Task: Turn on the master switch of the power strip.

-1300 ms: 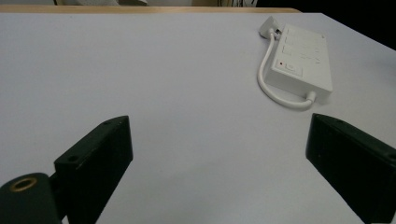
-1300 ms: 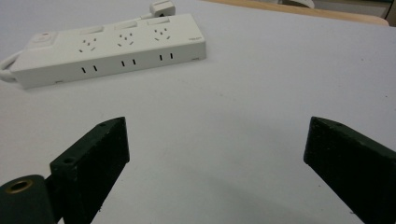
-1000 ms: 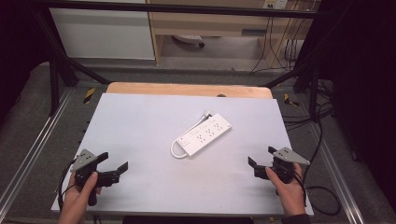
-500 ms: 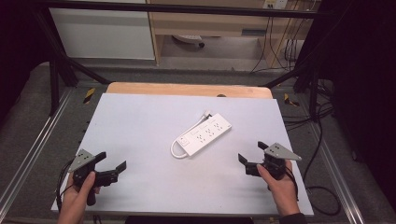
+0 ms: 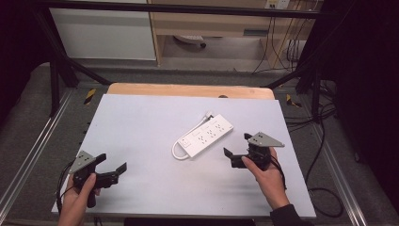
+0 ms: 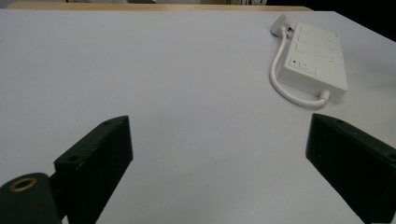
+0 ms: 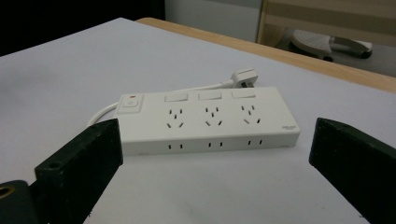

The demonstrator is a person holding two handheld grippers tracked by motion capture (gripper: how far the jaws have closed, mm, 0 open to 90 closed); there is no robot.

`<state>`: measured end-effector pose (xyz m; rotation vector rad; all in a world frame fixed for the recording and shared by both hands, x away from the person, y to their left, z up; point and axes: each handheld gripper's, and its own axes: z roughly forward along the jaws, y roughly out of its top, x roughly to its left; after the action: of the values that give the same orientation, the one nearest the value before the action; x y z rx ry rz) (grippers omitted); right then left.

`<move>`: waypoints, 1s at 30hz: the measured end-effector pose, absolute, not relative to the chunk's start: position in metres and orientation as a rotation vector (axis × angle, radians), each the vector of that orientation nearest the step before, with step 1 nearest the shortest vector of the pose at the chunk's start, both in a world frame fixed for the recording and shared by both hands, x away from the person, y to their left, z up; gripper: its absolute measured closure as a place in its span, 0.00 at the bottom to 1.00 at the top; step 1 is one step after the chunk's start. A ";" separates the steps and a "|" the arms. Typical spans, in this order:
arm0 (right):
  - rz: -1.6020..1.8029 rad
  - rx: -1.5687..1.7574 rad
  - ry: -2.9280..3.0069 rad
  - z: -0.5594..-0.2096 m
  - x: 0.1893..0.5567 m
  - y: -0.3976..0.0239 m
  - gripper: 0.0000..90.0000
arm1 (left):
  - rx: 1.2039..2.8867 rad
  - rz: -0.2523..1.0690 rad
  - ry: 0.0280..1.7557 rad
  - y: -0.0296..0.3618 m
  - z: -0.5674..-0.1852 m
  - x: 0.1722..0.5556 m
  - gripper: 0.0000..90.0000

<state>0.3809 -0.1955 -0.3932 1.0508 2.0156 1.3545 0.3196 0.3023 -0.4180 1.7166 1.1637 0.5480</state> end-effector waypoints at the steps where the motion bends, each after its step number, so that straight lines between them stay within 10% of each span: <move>1: 1.350 1.056 2.020 -0.392 0.383 -0.193 0.04 | 1.711 0.548 1.164 0.302 -0.418 0.320 0.08; 30: 1.433 1.037 2.048 -0.377 0.405 -0.156 0.06 | 1.718 0.543 1.173 0.299 -0.418 0.320 0.07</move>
<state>0.4052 -0.1564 -0.3770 1.0372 2.0479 1.4333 0.3200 0.2992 -0.4181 1.7177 1.1734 0.5427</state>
